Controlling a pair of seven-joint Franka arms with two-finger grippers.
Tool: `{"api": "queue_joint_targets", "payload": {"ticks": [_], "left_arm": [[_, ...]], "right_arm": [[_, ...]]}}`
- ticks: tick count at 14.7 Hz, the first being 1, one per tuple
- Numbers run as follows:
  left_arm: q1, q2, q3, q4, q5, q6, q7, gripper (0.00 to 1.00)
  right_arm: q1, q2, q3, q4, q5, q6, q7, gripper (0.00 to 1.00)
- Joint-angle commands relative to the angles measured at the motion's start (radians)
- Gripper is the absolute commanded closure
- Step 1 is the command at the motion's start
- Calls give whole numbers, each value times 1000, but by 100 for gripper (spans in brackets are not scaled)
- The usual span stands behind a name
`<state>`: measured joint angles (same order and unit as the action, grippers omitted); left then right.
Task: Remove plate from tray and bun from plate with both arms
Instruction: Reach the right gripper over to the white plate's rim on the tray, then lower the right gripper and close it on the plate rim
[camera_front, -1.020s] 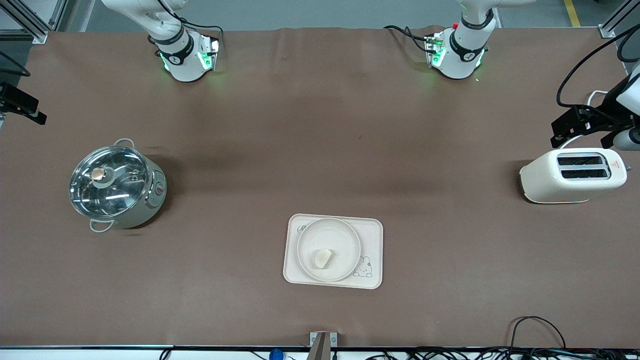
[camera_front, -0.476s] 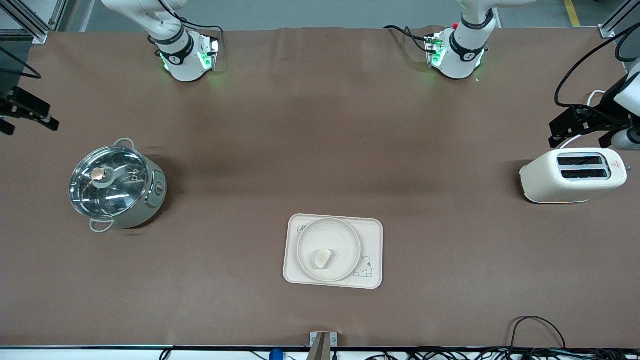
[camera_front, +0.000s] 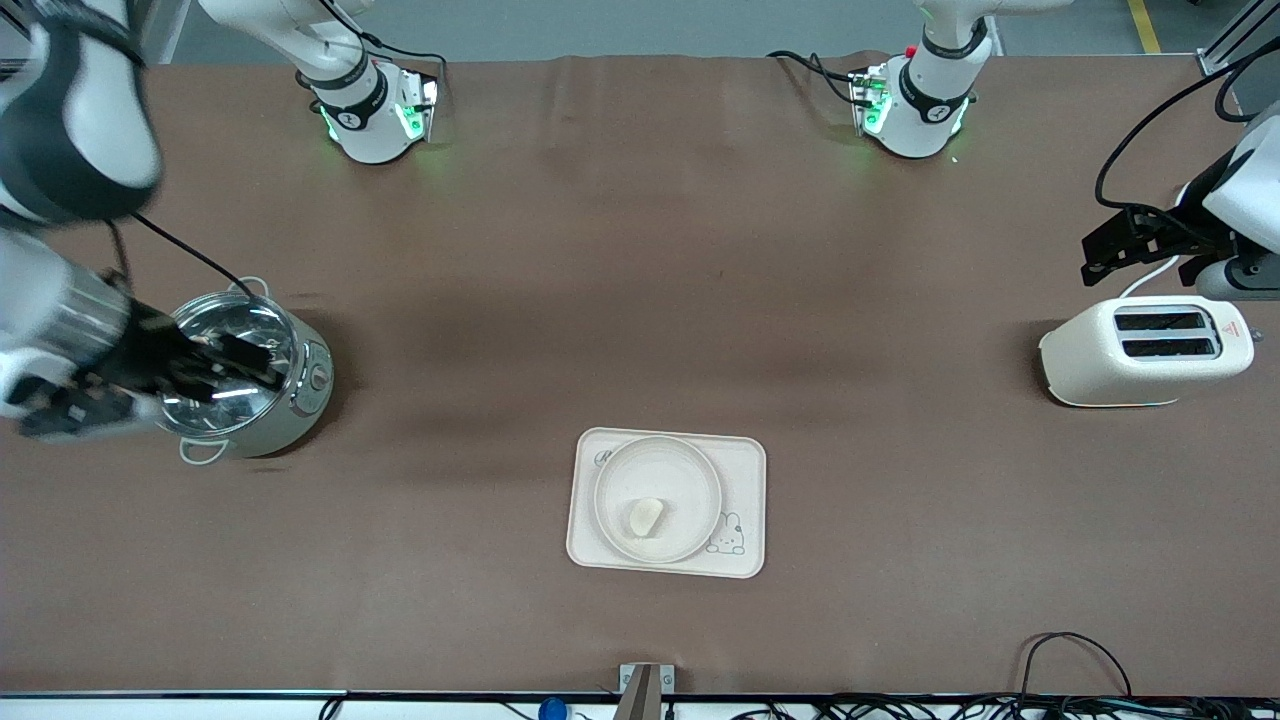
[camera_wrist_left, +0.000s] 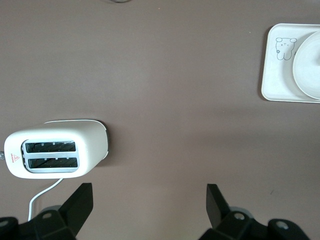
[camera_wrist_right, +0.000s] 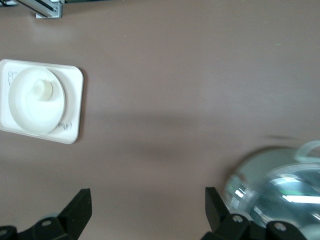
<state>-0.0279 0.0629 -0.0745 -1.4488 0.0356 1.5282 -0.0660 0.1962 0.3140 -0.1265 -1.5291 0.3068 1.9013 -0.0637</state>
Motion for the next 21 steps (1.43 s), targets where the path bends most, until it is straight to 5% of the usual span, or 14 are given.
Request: {"api": "queue_joint_targets", "payload": {"ticks": [1, 5, 15, 21], "left_arm": [[5, 9, -1, 21, -3, -16, 11, 0], [2, 11, -1, 21, -3, -16, 12, 0], [2, 11, -1, 22, -5, -16, 12, 0], [2, 11, -1, 22, -5, -16, 12, 0]], "right_arm": [[72, 110, -8, 17, 66, 131, 68, 0], [219, 265, -8, 15, 222, 341, 191, 0], [427, 621, -5, 226, 241, 620, 565, 2], [447, 731, 1, 371, 241, 622, 596, 48]]}}
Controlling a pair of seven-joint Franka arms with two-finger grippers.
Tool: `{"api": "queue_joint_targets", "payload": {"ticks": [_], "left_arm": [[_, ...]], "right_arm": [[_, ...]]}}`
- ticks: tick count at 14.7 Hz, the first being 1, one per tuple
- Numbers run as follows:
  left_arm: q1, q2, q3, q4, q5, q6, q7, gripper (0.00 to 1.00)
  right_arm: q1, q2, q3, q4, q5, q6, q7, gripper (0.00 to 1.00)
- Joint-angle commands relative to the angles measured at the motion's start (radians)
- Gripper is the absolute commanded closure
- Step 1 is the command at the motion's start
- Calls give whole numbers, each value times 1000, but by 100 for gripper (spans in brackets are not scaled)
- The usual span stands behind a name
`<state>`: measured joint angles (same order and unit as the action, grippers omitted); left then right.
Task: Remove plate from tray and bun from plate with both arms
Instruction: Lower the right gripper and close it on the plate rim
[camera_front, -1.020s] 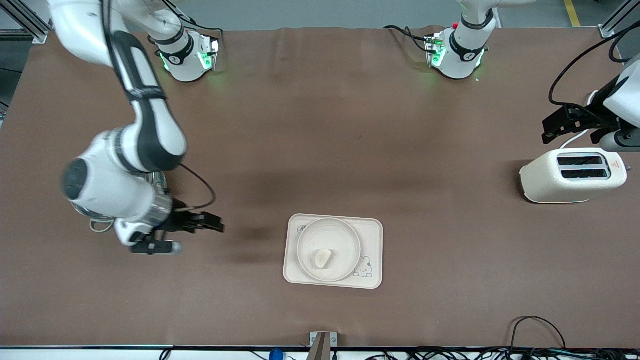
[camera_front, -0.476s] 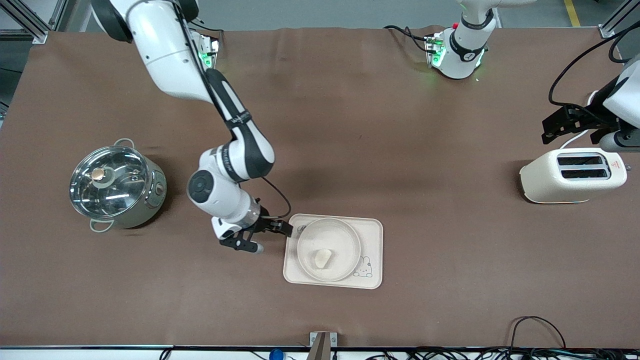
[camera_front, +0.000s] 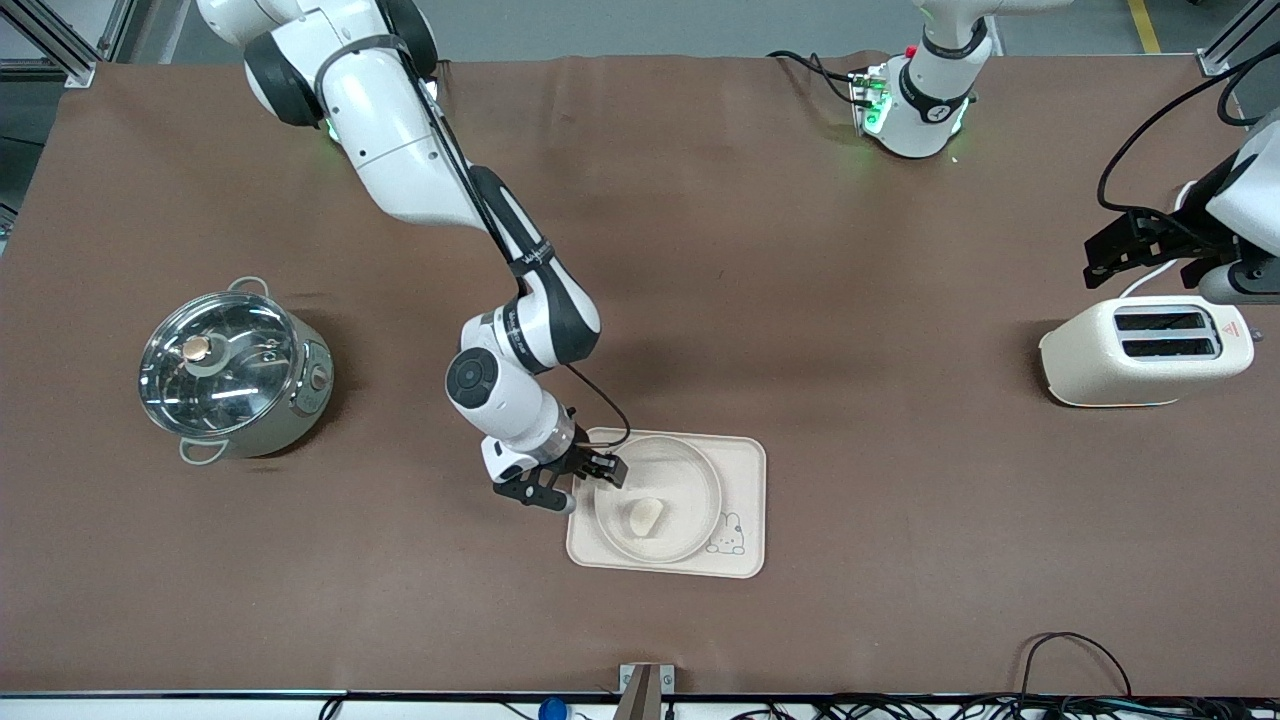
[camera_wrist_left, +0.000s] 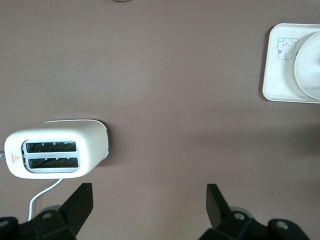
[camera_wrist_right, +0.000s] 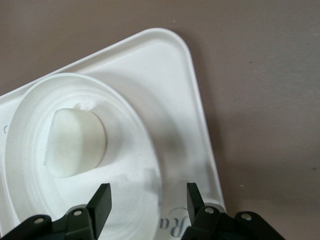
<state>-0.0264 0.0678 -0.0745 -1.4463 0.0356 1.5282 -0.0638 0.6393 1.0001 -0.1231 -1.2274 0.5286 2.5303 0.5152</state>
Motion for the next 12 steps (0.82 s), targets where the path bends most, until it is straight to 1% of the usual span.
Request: {"api": "queue_joint_targets", "payload": {"ticks": [1, 3, 4, 5, 7, 9, 10, 11, 12], "left_arm": [[0, 6, -1, 20, -5, -16, 10, 0], [0, 6, -1, 20, -5, -16, 10, 0], [0, 6, -1, 20, -5, -14, 10, 0], [0, 6, -1, 20, -5, -16, 10, 0], [0, 6, -1, 20, -5, -16, 10, 0], [0, 6, -1, 20, -5, -16, 10, 0], [0, 6, -1, 20, -5, -16, 10, 0], [0, 6, -1, 20, -5, -16, 10, 0], [0, 6, -1, 20, -5, -16, 10, 0]], "right_arm": [[-1, 48, -3, 69, 19, -7, 10, 59], [-3, 51, -3, 69, 14, -7, -1, 83], [0, 52, -3, 68, 14, -5, -23, 93], [0, 52, -3, 65, 14, -5, -39, 98], [-3, 51, -3, 65, 16, -2, -47, 99], [-7, 48, 2, 59, 22, 33, -79, 99], [-18, 42, 29, 58, 34, 35, -92, 99], [-42, 32, 67, 58, 65, 35, -95, 99], [-58, 28, 89, 55, 89, 36, -99, 99]]}}
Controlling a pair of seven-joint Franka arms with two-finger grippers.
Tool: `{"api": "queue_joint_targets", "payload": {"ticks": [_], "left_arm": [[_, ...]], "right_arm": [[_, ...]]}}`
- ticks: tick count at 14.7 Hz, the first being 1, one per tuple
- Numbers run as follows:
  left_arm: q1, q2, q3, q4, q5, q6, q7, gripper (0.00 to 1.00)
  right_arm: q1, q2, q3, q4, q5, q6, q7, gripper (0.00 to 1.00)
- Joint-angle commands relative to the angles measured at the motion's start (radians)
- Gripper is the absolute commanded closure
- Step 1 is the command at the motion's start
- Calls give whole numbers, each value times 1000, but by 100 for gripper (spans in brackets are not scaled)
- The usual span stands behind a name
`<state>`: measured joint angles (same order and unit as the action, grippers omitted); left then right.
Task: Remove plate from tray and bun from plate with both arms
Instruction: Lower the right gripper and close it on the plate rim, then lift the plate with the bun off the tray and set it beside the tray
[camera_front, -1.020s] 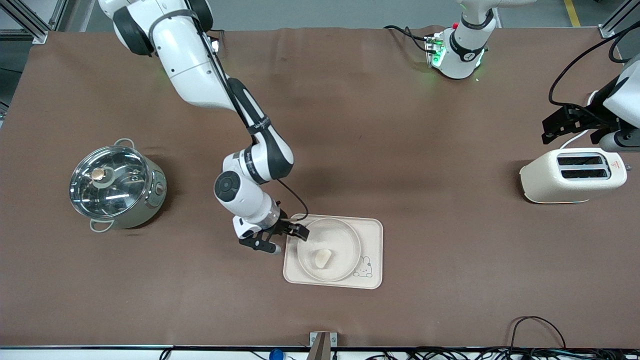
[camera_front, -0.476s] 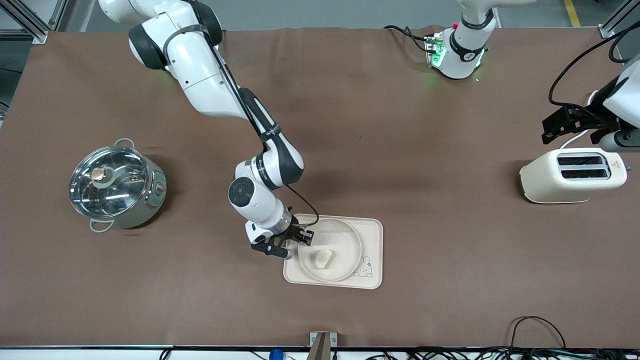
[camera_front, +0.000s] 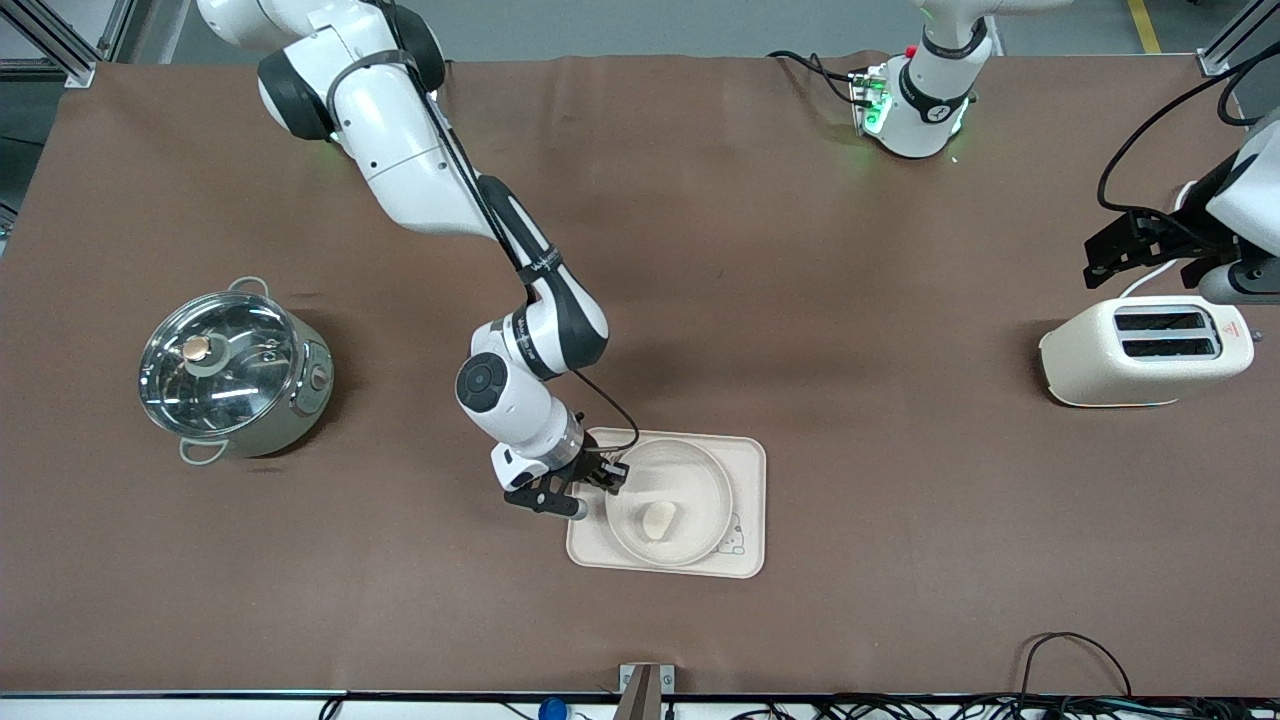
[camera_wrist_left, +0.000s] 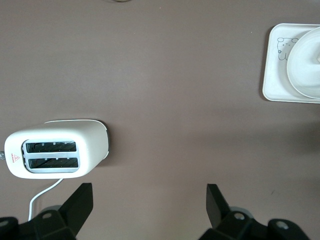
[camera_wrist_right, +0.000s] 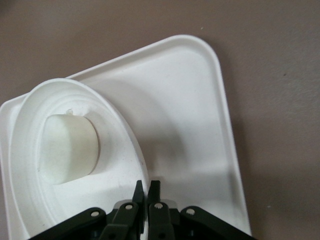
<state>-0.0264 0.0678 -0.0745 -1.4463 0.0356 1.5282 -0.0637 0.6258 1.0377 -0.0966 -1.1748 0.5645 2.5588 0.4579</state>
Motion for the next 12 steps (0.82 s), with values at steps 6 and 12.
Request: {"api": "queue_joint_targets", "payload": {"ticks": [6, 12], "left_arm": [[0, 6, -1, 20, -5, -16, 10, 0], [0, 6, -1, 20, -5, -16, 10, 0]], "right_arm": [[-26, -114, 80, -112, 120, -2, -33, 99], [-7, -345, 173, -535, 135, 188, -143, 99]]}}
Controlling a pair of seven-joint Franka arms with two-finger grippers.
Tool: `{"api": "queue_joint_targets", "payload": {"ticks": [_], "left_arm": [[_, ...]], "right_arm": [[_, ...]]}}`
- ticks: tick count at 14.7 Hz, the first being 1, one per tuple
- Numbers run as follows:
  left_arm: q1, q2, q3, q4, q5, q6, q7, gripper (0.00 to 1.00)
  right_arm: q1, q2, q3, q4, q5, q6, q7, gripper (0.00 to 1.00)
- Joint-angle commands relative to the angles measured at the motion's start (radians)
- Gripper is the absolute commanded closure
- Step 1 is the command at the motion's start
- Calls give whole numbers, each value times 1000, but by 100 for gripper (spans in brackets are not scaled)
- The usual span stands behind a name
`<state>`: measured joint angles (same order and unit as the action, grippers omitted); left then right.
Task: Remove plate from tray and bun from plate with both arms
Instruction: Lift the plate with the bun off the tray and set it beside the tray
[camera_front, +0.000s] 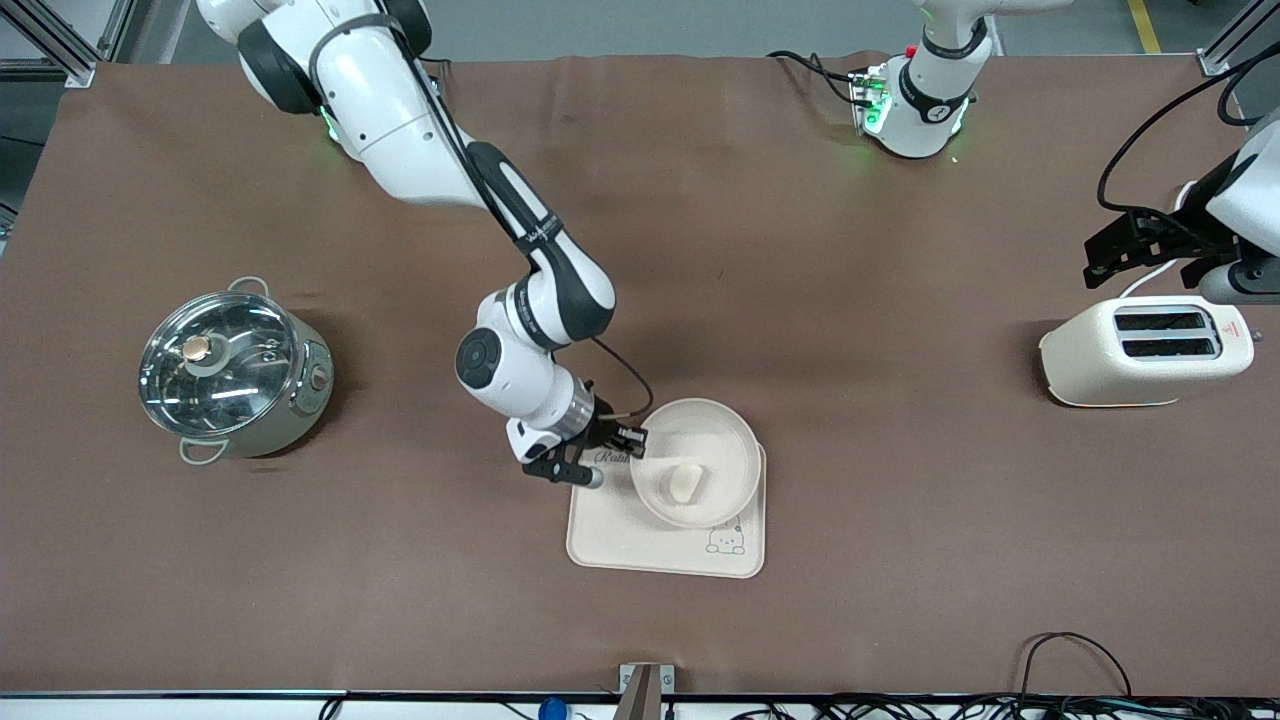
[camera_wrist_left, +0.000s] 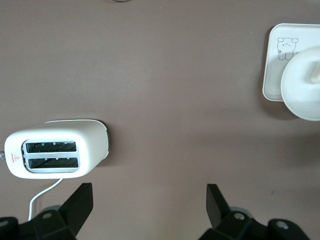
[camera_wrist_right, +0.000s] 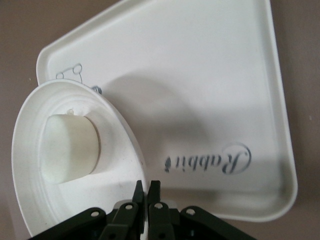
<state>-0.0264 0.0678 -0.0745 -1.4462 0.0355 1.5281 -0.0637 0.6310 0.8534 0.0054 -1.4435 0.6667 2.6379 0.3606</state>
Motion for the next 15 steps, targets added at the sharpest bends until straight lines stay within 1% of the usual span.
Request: {"api": "queue_joint_targets", "payload": {"ticks": [1, 2, 3, 5, 6, 9, 10, 11, 12, 13, 14, 15], "left_arm": [[0, 6, -1, 20, -5, -16, 10, 0], [0, 6, -1, 20, -5, -16, 10, 0], [0, 6, -1, 20, -5, -16, 10, 0], [0, 6, -1, 20, -5, -16, 10, 0], [0, 6, -1, 20, -5, -14, 10, 0], [0, 6, -1, 20, -5, -14, 10, 0], [-1, 6, -1, 20, -3, -14, 10, 0], [-1, 6, -1, 20, 3, -14, 10, 0], [-3, 6, -1, 20, 4, -14, 8, 0], [-4, 4, -2, 17, -3, -16, -4, 0], [-6, 1, -4, 12, -6, -19, -8, 0], [-9, 1, -5, 10, -8, -20, -8, 0]], "right_arm": [[-37, -197, 108, -334, 33, 146, -46, 99], [-45, -227, 135, -392, 33, 172, -48, 99], [-47, -253, 148, -447, 33, 200, -49, 100], [-47, -278, 168, -523, 33, 249, -78, 99], [-48, -280, 174, -546, 33, 272, -90, 99], [-56, -280, 176, -569, 33, 277, -126, 99], [-56, -281, 176, -571, 33, 277, -126, 92], [-51, -283, 176, -578, 33, 277, -127, 92], [-51, -286, 177, -580, 33, 275, -126, 84], [-57, -289, 180, -578, 33, 272, -124, 60], [-60, -290, 182, -578, 34, 269, -123, 31], [-63, -298, 183, -578, 36, 269, -123, 11]]}}
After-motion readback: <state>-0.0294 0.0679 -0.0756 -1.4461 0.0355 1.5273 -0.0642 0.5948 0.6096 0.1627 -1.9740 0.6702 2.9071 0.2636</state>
